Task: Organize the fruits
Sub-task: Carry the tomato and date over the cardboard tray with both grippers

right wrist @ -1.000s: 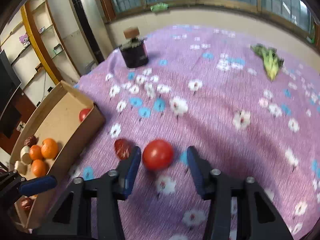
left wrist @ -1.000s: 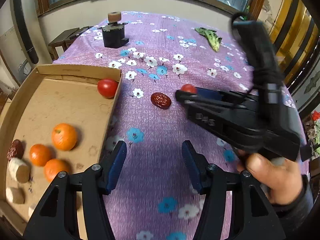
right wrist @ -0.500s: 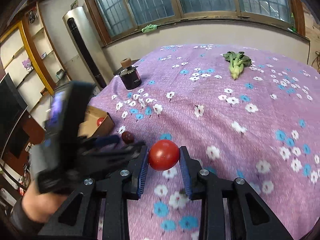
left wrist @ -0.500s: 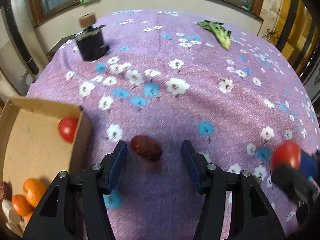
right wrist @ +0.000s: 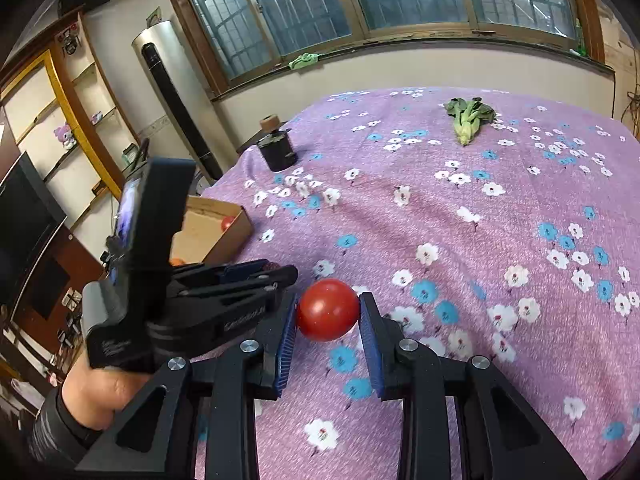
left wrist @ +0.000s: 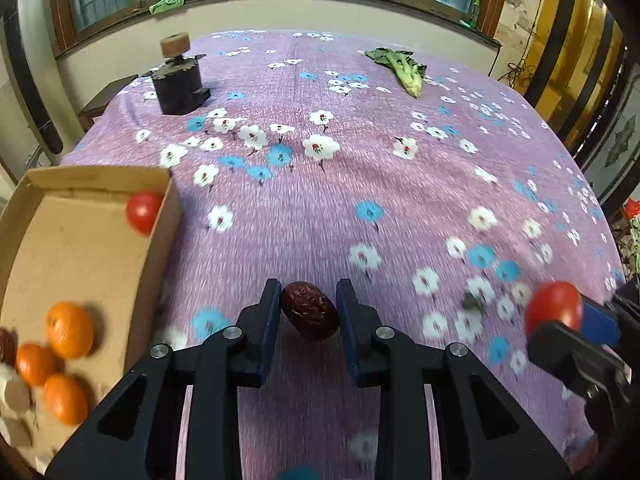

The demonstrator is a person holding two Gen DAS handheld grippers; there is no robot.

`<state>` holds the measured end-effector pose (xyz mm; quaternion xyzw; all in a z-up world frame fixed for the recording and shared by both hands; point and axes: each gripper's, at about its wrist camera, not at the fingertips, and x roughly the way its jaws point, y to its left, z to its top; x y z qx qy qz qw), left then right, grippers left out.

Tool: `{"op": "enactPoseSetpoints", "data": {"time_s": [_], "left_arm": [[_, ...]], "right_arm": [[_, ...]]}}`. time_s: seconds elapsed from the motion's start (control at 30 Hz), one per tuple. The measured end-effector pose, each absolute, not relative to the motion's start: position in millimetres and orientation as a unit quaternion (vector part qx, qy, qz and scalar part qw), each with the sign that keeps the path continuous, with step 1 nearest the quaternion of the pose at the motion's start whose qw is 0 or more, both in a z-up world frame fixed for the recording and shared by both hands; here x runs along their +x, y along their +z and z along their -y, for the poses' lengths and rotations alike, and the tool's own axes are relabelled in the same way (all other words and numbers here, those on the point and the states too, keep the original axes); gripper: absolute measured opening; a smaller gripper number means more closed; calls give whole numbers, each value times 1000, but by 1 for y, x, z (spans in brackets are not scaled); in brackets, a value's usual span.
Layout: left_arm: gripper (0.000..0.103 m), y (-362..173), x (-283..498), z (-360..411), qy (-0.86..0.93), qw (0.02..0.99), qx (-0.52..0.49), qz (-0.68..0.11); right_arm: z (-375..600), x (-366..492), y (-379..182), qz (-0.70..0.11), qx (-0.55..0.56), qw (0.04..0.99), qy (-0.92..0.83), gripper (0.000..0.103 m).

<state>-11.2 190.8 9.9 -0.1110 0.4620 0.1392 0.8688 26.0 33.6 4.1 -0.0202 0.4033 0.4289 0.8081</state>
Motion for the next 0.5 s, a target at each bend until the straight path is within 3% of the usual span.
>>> {"op": "enactPoseSetpoints", "data": {"time_s": [0.5], "left_arm": [[25, 44, -85, -197, 178, 882, -114, -422]], "right_arm": [[-45, -15, 14, -395, -32, 797, 455, 31]]}}
